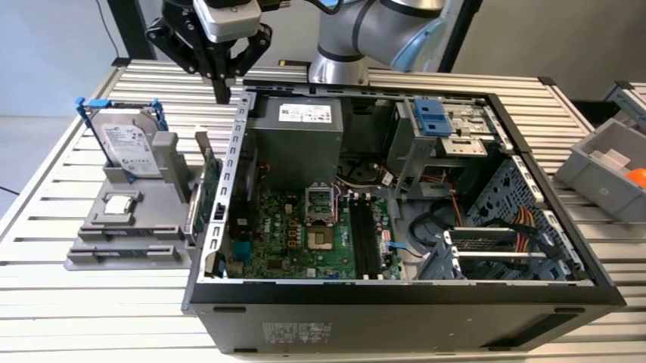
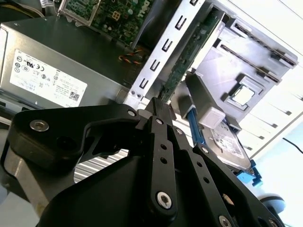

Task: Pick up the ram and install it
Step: 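Reach for the ram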

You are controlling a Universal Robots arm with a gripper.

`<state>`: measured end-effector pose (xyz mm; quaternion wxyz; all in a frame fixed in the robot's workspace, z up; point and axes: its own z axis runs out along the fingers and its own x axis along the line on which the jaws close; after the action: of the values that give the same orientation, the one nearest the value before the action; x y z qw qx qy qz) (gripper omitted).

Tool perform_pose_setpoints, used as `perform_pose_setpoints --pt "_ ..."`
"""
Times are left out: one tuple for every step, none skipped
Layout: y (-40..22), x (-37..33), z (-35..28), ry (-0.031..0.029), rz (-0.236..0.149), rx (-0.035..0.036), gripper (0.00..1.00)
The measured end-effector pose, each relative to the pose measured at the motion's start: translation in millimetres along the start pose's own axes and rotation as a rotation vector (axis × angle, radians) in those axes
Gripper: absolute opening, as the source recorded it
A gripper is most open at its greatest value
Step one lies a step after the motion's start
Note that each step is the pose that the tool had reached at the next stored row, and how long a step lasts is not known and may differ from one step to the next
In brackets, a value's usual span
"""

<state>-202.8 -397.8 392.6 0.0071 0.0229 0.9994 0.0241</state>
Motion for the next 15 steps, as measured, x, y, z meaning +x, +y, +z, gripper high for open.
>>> perform_pose_setpoints --pt "0.0 0.4 0.0 0.0002 0.000 0.0000 0.00" --pt "0.0 0.7 0.0 0.0004 0.000 0.0001 0.00" --pt "0.0 1.1 0.0 0.0006 0.000 0.0001 0.00" --pt "0.0 1.4 0.0 0.0008 0.000 0.0001 0.00" --pt "0.0 1.7 -0.1 0.0010 0.000 0.0001 0.00" --pt "0.0 2.1 -0.1 0.0012 0.000 0.0001 0.00" --pt "0.0 2.4 0.0 0.0014 0.000 0.0001 0.00" --pt "0.0 2.7 -0.1 0.0017 0.000 0.0001 0.00" --pt "0.0 3.0 -0.1 0.0019 0.000 0.0001 0.00" --pt "0.0 3.3 -0.1 0.0021 0.000 0.0001 0.00" --pt "0.0 3.6 -0.1 0.0023 0.000 0.0001 0.00" --pt "0.0 4.0 -0.1 0.0026 0.000 0.0002 0.00" --pt "0.0 4.3 -0.1 0.0028 0.000 0.0002 0.00" --pt "-0.1 4.6 -0.1 0.0029 0.000 0.0002 0.00" --pt "-0.1 5.0 -0.1 0.0032 0.000 0.0002 0.00"
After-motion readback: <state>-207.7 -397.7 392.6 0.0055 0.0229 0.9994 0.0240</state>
